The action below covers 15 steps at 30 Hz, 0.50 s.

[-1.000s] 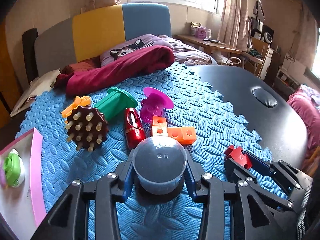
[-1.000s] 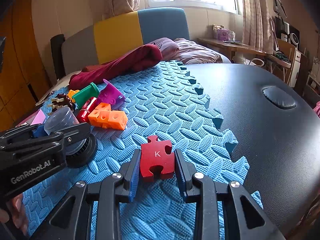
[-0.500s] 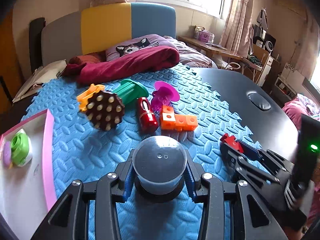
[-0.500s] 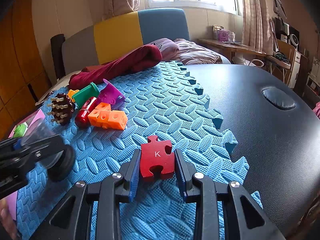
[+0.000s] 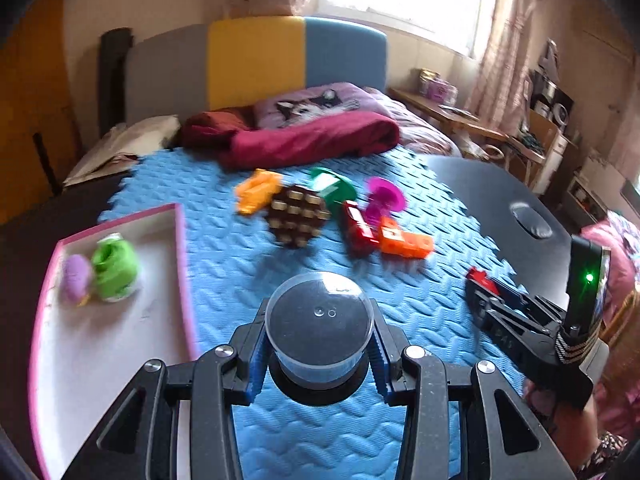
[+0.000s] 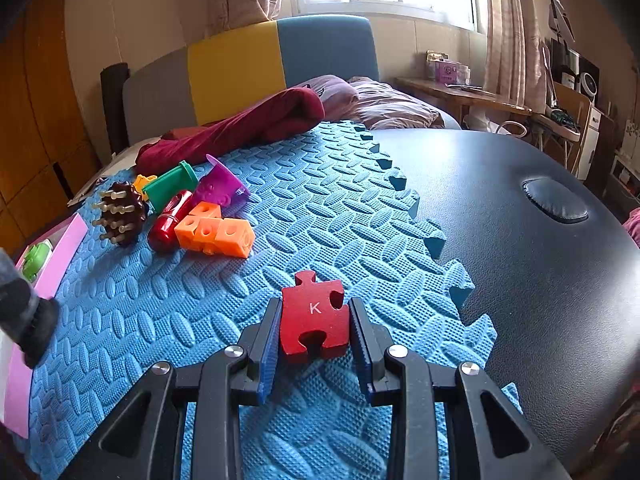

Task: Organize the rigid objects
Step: 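Carry the black cup into the tray and open the left gripper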

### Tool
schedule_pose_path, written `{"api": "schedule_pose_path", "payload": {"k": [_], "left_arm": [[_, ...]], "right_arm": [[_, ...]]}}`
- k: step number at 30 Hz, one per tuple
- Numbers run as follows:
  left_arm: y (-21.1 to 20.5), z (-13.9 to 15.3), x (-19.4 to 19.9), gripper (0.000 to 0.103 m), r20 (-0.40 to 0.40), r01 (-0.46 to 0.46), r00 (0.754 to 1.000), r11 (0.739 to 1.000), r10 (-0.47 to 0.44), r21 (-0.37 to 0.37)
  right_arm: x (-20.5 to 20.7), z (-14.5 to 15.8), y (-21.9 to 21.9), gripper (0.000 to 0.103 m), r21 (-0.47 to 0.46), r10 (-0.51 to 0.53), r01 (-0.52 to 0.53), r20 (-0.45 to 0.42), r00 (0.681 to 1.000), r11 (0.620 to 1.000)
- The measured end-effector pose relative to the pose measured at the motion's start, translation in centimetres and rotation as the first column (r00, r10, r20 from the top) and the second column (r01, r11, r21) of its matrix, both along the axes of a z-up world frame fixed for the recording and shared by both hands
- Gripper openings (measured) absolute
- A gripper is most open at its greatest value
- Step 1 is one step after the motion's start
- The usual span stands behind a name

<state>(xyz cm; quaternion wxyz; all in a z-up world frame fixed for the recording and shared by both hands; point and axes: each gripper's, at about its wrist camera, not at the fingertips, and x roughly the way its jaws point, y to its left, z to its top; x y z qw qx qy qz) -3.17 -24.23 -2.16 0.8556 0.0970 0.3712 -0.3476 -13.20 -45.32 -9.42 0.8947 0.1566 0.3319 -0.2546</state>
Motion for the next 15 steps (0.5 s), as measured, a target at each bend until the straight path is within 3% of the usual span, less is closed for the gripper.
{"api": "schedule_pose_path", "payload": {"k": [8, 15], "left_arm": [[5.8, 1.4, 2.3, 0.043, 0.025, -0.116, 0.993, 0.993, 0.116, -0.014], [11.5, 0.3, 5.6, 0.043, -0.002, -0.232, 0.973, 0.973, 0.232, 0.000]], "right_arm": [[0.1, 0.0, 0.1, 0.032, -0.005, -0.001, 0.001, -0.006, 1.000, 1.000], [0.1, 0.0, 0.2, 0.032, -0.009, 0.000, 0.000, -0.010, 1.000, 1.000]]}}
